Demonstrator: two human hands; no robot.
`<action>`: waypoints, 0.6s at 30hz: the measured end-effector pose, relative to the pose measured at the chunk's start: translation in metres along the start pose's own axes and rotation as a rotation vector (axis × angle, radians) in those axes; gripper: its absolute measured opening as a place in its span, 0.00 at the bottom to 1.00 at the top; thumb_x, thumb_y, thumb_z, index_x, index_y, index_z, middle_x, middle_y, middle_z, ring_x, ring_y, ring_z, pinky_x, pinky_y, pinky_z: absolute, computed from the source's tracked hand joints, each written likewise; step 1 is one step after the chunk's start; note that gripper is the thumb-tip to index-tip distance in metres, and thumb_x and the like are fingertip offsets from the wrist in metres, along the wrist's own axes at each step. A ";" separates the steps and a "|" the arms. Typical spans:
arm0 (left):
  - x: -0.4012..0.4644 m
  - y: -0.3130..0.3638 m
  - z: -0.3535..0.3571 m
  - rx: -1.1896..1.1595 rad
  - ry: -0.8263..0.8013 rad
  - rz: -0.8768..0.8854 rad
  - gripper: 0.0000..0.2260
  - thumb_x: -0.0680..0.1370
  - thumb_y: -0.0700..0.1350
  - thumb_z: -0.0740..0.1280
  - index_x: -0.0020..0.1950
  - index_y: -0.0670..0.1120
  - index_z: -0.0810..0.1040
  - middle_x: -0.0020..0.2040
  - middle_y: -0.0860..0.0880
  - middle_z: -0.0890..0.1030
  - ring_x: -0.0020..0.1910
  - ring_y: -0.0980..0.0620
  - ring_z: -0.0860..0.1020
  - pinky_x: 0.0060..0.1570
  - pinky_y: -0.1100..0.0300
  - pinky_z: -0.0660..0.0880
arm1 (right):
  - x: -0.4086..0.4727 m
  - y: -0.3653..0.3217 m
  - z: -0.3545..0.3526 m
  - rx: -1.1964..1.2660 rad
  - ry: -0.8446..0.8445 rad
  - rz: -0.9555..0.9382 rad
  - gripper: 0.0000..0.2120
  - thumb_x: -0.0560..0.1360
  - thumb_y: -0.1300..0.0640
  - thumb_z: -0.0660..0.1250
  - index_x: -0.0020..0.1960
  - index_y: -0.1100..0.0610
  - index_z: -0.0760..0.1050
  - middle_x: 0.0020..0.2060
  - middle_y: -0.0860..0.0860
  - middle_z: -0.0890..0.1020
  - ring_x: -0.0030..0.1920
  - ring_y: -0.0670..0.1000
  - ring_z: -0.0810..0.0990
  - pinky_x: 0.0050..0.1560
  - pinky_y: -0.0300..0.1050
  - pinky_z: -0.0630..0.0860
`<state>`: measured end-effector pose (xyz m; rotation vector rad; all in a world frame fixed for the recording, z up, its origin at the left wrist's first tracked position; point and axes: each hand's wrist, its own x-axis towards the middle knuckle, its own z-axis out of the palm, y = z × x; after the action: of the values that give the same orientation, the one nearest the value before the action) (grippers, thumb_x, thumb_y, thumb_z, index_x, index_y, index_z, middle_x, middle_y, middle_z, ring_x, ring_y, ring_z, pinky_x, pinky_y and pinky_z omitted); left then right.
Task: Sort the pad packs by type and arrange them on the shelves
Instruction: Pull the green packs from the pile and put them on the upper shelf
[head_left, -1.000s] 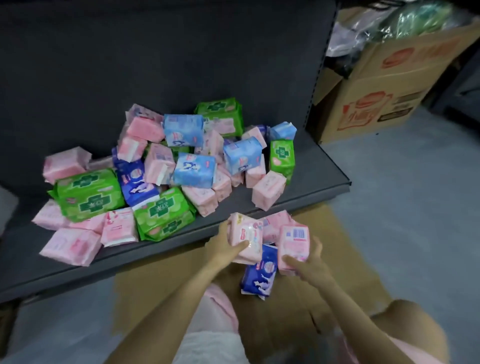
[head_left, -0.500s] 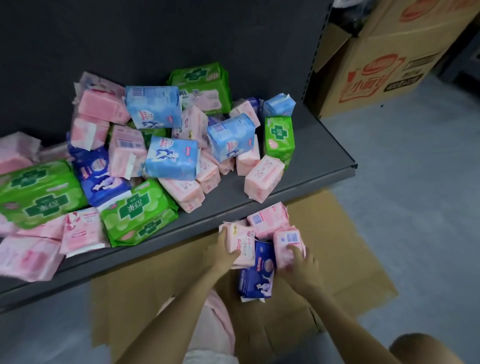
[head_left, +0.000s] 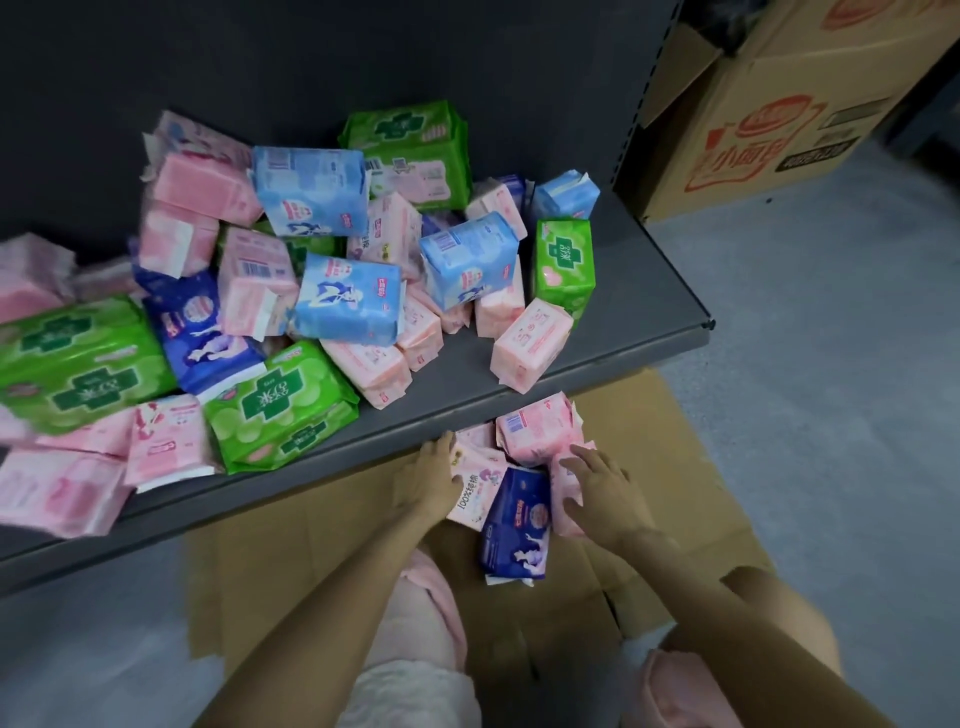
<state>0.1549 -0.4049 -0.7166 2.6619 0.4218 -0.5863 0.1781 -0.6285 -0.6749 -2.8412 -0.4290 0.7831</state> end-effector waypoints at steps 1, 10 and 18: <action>-0.003 0.000 -0.010 -0.010 0.009 0.032 0.23 0.79 0.47 0.63 0.73 0.49 0.64 0.68 0.46 0.71 0.63 0.45 0.72 0.57 0.54 0.72 | -0.001 -0.004 -0.007 -0.005 0.015 -0.025 0.23 0.79 0.51 0.61 0.73 0.49 0.62 0.74 0.48 0.64 0.73 0.50 0.61 0.71 0.48 0.60; -0.066 0.031 -0.142 -0.162 0.275 0.452 0.12 0.79 0.48 0.64 0.61 0.51 0.79 0.53 0.55 0.83 0.51 0.57 0.79 0.51 0.58 0.75 | -0.022 -0.048 -0.102 -0.105 0.165 -0.275 0.13 0.79 0.51 0.58 0.62 0.48 0.73 0.55 0.47 0.81 0.54 0.53 0.79 0.50 0.44 0.74; -0.147 0.062 -0.348 0.157 1.022 0.852 0.10 0.77 0.48 0.63 0.51 0.48 0.83 0.40 0.53 0.82 0.37 0.51 0.79 0.35 0.56 0.78 | -0.073 -0.138 -0.299 -0.390 0.502 -0.687 0.14 0.79 0.44 0.57 0.61 0.45 0.73 0.49 0.48 0.83 0.52 0.55 0.80 0.42 0.45 0.68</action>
<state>0.1676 -0.3422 -0.3395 2.7163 -0.5387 1.0384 0.2426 -0.5450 -0.3544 -2.7370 -1.4699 -0.1555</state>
